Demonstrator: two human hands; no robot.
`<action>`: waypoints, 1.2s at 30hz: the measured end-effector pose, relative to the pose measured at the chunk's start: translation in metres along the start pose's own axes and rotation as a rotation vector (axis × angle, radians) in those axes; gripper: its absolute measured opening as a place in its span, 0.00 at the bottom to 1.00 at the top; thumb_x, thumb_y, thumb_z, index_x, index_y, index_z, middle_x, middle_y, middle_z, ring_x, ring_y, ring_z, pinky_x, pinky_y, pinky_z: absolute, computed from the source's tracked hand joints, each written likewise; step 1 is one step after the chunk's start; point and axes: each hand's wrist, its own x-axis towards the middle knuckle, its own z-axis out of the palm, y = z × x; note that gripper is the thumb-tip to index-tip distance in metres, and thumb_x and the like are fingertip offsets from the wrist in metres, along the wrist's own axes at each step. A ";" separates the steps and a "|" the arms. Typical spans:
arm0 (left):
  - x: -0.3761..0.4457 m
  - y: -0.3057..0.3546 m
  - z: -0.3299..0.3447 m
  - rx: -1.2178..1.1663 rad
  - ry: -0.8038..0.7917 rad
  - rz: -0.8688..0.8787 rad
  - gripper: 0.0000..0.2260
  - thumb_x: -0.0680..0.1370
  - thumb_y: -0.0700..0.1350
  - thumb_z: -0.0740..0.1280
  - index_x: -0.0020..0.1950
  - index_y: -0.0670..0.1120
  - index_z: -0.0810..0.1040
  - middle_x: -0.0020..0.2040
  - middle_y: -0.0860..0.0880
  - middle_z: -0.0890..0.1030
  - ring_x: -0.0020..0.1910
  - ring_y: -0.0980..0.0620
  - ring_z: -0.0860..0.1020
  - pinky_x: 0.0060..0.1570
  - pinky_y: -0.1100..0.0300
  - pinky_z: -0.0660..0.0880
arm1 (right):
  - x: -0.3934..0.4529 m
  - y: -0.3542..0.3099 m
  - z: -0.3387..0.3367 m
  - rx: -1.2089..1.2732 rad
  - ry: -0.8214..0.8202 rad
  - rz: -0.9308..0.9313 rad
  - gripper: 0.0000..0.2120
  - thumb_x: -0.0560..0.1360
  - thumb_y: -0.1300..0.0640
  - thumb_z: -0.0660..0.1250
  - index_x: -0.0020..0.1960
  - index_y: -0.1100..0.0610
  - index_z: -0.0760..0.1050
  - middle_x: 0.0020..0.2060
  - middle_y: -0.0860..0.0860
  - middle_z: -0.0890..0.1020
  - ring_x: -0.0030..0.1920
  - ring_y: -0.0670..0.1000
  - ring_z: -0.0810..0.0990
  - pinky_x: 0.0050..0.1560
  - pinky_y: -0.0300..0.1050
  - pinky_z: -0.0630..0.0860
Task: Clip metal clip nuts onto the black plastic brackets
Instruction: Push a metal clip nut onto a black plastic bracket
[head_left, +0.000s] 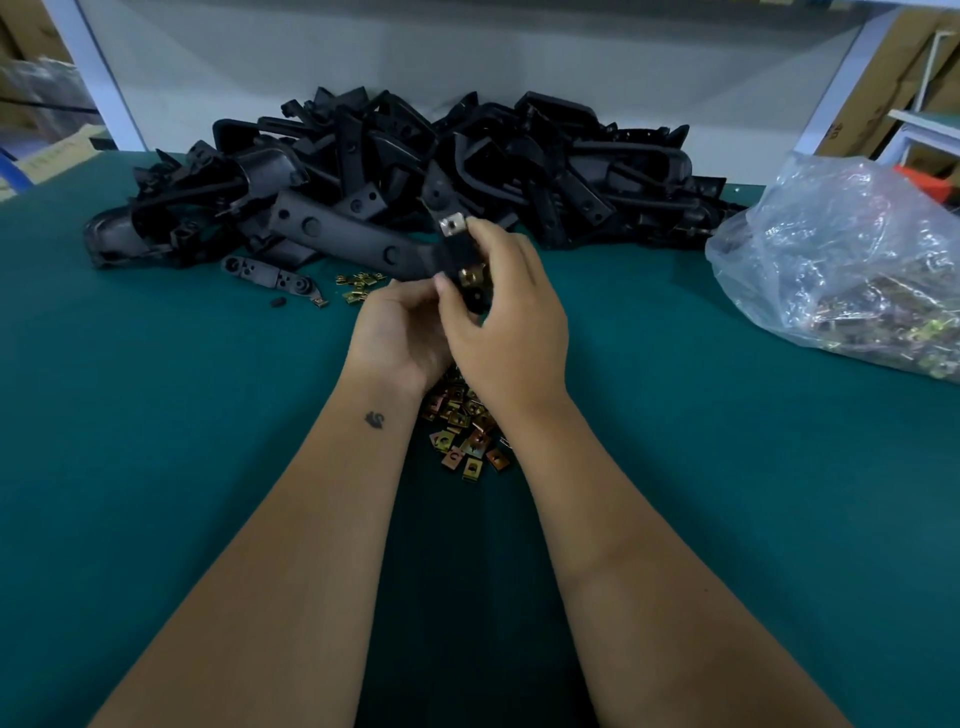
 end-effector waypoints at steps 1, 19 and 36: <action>-0.001 0.001 0.000 -0.034 0.005 -0.015 0.11 0.81 0.33 0.54 0.54 0.37 0.76 0.44 0.43 0.82 0.36 0.48 0.83 0.42 0.56 0.79 | -0.001 -0.001 0.002 -0.002 -0.014 0.013 0.22 0.74 0.55 0.72 0.65 0.59 0.74 0.54 0.51 0.80 0.52 0.48 0.78 0.46 0.40 0.75; -0.001 -0.001 0.004 -0.101 -0.009 -0.034 0.10 0.83 0.35 0.55 0.51 0.34 0.75 0.46 0.39 0.79 0.44 0.45 0.79 0.53 0.55 0.79 | -0.002 -0.009 0.007 0.183 0.149 0.163 0.10 0.73 0.62 0.73 0.53 0.62 0.78 0.47 0.52 0.79 0.48 0.50 0.78 0.48 0.37 0.73; -0.004 -0.004 0.007 0.042 0.091 0.003 0.18 0.82 0.35 0.59 0.72 0.33 0.69 0.62 0.38 0.78 0.59 0.44 0.75 0.70 0.49 0.70 | 0.005 -0.007 0.001 0.267 0.098 0.284 0.08 0.73 0.60 0.72 0.52 0.57 0.78 0.48 0.48 0.80 0.49 0.45 0.77 0.51 0.31 0.72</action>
